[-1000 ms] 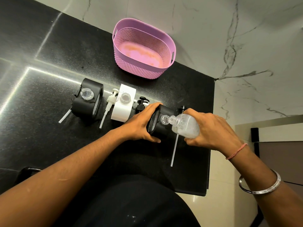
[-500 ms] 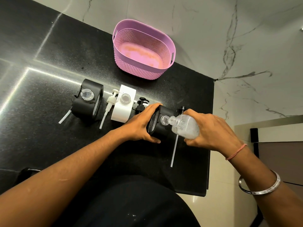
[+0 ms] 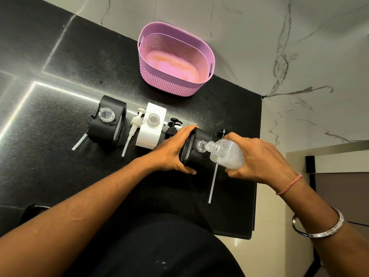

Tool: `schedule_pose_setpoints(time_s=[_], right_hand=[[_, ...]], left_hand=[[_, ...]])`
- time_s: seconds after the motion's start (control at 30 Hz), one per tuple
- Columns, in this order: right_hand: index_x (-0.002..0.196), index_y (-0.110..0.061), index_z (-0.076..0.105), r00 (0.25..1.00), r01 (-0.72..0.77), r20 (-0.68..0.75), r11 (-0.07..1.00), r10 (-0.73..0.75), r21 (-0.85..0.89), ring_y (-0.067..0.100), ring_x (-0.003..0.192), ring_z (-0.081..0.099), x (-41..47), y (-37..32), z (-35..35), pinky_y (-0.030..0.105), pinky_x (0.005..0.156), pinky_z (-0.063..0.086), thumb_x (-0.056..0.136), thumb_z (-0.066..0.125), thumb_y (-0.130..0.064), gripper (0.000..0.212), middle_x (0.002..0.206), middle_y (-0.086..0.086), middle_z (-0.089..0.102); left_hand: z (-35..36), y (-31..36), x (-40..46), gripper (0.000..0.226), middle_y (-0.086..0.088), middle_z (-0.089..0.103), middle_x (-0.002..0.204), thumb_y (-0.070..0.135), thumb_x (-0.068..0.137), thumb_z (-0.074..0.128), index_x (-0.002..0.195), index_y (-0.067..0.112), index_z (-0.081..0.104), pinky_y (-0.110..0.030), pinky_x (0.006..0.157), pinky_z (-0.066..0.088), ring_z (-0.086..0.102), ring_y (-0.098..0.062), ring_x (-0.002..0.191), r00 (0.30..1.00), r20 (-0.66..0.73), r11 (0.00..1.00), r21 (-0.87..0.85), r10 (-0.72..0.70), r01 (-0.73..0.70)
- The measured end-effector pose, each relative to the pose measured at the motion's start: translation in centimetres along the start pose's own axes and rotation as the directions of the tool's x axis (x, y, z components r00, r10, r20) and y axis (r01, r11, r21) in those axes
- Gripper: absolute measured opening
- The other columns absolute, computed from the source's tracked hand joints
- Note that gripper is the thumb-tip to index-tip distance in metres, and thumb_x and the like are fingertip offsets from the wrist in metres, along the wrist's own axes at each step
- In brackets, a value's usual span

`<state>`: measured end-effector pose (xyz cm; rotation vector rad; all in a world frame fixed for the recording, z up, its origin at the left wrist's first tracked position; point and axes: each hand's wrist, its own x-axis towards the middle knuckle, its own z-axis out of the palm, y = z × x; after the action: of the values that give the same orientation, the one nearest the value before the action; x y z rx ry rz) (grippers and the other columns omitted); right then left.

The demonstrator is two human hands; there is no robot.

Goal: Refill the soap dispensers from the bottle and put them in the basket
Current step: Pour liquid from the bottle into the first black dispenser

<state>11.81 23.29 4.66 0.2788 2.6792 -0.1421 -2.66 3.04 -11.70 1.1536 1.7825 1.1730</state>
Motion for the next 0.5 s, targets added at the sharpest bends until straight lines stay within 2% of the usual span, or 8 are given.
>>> schedule_pose_setpoints(time_s=[0.5], right_hand=[[0.136,-0.039,0.038,1.0,-0.004,0.009,1.0,0.004,0.015,0.019,0.1,0.065,0.01,0.17,0.14,0.036,0.081,0.061,0.071,0.084,-0.059,0.082,0.116,-0.007,0.063]], left_hand=[[0.01,0.06,0.03,0.129,0.019,0.038,0.154,0.04,0.059,0.103,0.159,0.038,0.022,-0.046,0.114,0.048,0.05,-0.013,0.137,1.0,-0.003,1.0,-0.012,-0.007,0.007]])
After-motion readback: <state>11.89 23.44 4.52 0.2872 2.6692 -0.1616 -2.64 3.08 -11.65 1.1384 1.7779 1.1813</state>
